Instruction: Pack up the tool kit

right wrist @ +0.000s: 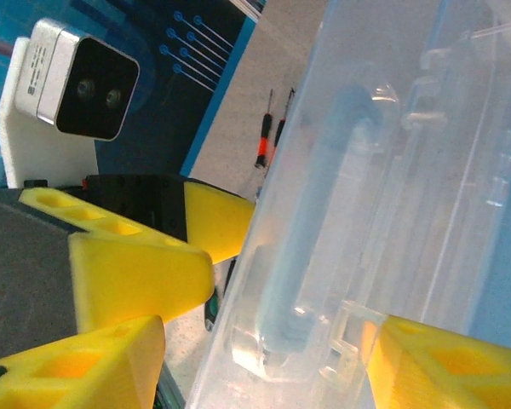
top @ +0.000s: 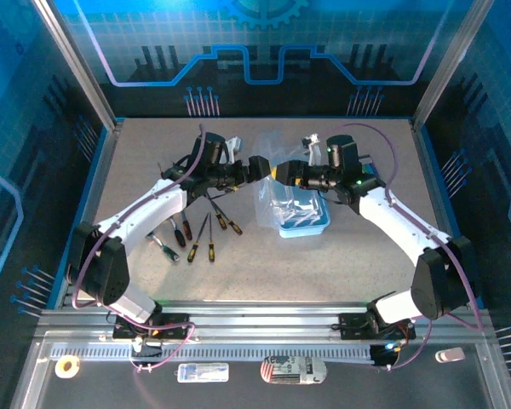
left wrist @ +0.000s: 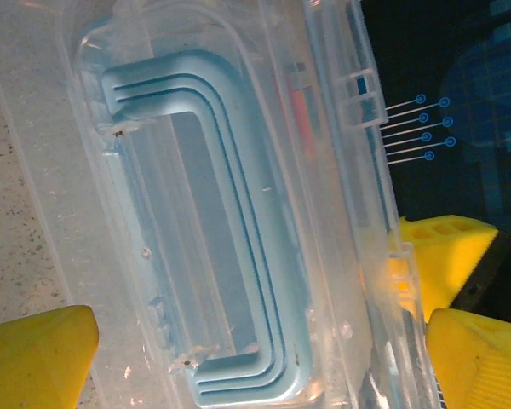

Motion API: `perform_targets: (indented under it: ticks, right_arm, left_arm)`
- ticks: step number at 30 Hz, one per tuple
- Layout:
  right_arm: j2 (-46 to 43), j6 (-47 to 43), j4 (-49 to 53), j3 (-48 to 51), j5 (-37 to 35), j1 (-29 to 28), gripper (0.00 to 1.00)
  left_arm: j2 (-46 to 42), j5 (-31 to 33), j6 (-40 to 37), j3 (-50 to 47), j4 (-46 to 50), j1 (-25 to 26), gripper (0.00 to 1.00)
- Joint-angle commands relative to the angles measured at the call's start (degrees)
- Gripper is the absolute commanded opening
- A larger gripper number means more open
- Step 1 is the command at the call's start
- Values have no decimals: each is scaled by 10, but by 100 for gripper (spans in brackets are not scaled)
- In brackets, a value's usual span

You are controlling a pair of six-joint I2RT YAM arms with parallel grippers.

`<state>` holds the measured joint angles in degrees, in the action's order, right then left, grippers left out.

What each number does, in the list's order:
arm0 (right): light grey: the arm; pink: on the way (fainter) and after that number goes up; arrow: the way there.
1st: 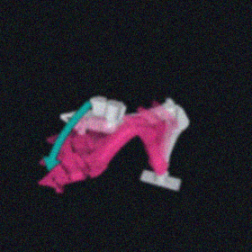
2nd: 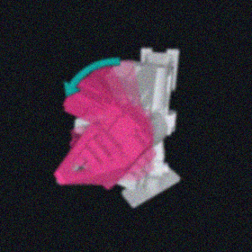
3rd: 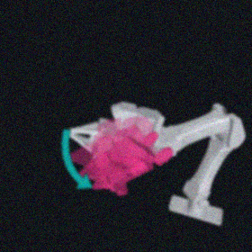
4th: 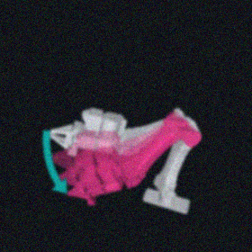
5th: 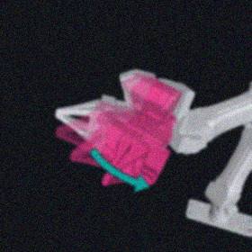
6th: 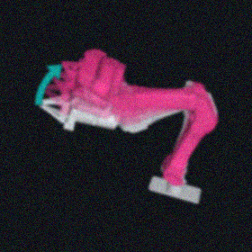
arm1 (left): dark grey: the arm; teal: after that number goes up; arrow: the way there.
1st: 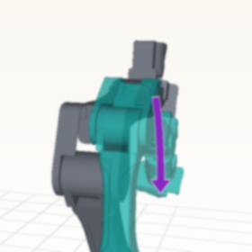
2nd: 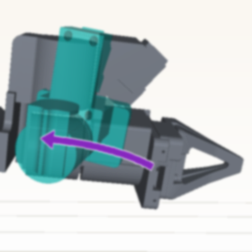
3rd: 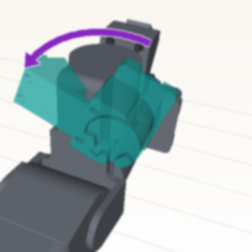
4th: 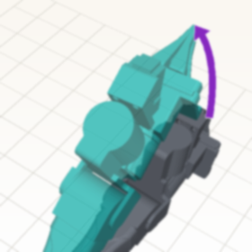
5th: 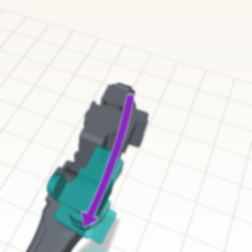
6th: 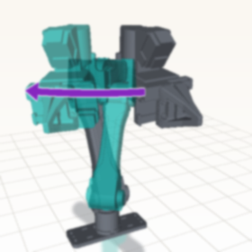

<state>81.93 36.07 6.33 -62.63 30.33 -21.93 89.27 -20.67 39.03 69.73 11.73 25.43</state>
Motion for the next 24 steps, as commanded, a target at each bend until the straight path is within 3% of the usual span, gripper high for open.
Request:
perform_targets:
  ticks: [1,8,14,24]
  right_arm:
    - [-36,-58,65,-40,-12,-1,65]
    - [-73,-93,120,-40,-39,78,66]
    - [-47,-105,127,11,-63,146,69]
    - [19,-114,100,68,-93,188,68]
  left_arm:
    - [9,6,-3,19,18,-3,99]
    - [19,19,-21,52,62,-2,100]
    - [32,13,-29,61,69,-1,99]
    - [48,-25,-38,53,50,-1,99]
